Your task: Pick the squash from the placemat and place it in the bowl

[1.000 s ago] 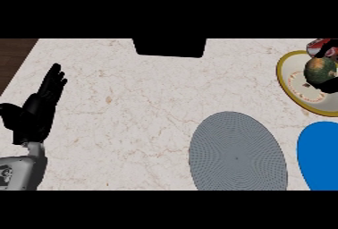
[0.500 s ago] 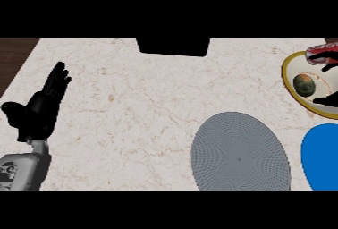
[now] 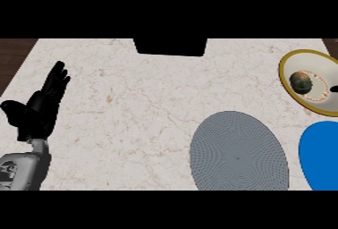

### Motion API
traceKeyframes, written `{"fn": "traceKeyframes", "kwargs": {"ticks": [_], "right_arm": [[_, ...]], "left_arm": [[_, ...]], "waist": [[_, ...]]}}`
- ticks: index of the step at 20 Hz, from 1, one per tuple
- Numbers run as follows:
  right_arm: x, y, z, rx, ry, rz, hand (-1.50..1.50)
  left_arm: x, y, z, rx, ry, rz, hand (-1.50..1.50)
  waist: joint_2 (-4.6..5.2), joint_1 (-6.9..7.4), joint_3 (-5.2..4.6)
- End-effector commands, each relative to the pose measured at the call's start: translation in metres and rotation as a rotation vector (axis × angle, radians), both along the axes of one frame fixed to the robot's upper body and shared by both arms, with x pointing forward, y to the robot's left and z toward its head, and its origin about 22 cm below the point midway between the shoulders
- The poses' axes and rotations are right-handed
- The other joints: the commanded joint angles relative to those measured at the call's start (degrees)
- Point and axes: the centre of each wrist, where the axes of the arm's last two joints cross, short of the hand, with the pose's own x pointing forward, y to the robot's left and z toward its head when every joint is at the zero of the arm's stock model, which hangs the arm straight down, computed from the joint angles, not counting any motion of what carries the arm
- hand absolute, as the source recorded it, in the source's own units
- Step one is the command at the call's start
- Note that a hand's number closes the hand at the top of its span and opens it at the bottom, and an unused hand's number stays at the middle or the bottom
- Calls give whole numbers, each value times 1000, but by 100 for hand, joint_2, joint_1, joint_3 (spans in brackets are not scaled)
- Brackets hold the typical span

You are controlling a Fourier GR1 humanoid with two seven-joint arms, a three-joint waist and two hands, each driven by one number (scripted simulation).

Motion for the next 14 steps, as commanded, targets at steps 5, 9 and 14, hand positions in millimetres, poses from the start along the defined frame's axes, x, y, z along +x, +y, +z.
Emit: {"fn": "traceKeyframes", "kwargs": {"ticks": [5,9,14], "right_arm": [[-51,-56,7,172,47,-20,-150],[-69,-77,23,201,57,-10,-150],[-81,-88,29,277,66,10,-150]], "left_arm": [[0,6,7,-1,-16,15,0],[-1,5,4,-18,-8,17,0],[-7,7,-2,-14,-3,20,0]], "waist": [[58,1,22],[43,-57,38],[33,-66,61]]}}
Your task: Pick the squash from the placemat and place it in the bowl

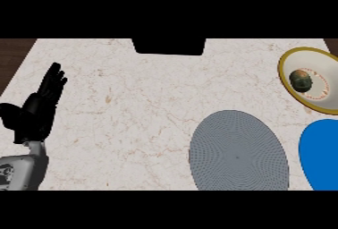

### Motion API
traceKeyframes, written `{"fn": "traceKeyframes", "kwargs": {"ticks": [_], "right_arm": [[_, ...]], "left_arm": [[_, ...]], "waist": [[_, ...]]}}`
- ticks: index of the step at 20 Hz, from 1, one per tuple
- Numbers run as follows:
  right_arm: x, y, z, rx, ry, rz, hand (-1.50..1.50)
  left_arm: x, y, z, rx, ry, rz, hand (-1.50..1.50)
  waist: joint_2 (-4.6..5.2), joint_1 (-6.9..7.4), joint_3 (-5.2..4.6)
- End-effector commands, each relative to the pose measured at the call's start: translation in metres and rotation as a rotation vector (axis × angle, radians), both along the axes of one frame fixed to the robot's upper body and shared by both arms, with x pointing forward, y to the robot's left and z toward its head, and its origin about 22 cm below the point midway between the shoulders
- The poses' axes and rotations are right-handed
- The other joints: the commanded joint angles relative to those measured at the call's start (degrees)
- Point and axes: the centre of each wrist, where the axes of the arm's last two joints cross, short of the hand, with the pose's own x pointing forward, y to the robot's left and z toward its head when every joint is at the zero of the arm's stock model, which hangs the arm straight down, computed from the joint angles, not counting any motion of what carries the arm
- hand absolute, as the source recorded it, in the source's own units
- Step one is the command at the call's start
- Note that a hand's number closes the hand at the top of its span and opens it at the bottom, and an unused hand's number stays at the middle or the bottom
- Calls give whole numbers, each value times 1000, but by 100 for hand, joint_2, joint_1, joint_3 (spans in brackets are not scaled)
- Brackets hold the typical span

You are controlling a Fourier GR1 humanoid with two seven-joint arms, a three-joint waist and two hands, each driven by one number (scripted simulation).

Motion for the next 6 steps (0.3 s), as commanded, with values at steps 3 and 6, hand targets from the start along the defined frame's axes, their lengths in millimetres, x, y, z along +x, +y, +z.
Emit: {"fn": "traceKeyframes", "kwargs": {"ticks": [3,6], "right_arm": [[-14,-11,0,126,-78,132,-150],[-16,-15,11,150,-97,154,-150]], "left_arm": [[0,-7,-3,-2,-5,1,0],[0,4,5,-2,-4,3,0]], "waist": [[9,-64,26],[-24,-32,20]]}}
